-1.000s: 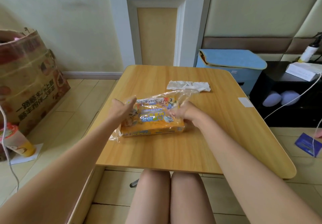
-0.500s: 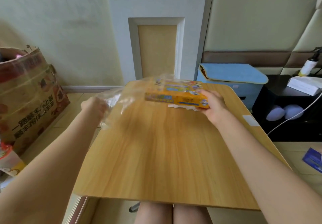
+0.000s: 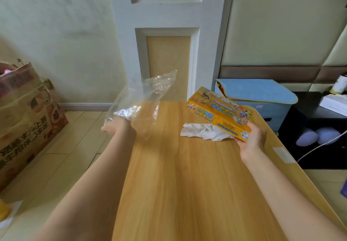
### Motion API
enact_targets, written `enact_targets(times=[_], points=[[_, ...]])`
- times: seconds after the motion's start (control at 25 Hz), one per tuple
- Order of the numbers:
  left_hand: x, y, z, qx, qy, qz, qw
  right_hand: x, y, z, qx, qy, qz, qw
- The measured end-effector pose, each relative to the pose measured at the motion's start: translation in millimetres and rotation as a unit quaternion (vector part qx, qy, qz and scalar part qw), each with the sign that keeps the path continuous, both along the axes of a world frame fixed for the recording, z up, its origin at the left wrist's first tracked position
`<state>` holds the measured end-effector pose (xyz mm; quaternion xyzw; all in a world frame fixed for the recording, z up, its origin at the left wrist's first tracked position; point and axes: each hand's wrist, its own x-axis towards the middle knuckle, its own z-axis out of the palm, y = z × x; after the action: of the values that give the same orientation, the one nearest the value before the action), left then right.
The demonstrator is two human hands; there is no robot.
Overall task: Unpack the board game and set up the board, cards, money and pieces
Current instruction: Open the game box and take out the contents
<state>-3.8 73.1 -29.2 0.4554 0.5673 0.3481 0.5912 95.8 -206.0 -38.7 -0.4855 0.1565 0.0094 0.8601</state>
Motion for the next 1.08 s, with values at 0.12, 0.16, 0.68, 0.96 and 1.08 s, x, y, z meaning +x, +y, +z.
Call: enact_targets(times=[0.12,0.16,0.68,0.96,1.08], points=[[8.3,-24.9,-14.8,0.028,-0.032,0.009,0.999,1.7,5.9,-13.7,-0.040,-0.006,0.056,0.998],[9.4,-29.2,-18.5,0.043,-0.022,0.017,0.999,0.3,8.2,-15.0,-0.047,-0.004,0.056,0.997],[-11.2,-26.9,-6.8,0.277,0.119,-0.033,0.953,-15.6,26.7,-21.9,-0.077,-0.035,0.126,0.988],[-11.4,-77.7,23.3,0.133,-0.047,-0.437,0.888,-20.9,14.6,-10.1,-0.021,-0.075,0.190,0.979],[-18.1,-77.3,25.3,0.082,-0.096,-0.461,0.878,-20.4,-1.8,-3.4,-0.025,-0.067,0.294,0.953]])
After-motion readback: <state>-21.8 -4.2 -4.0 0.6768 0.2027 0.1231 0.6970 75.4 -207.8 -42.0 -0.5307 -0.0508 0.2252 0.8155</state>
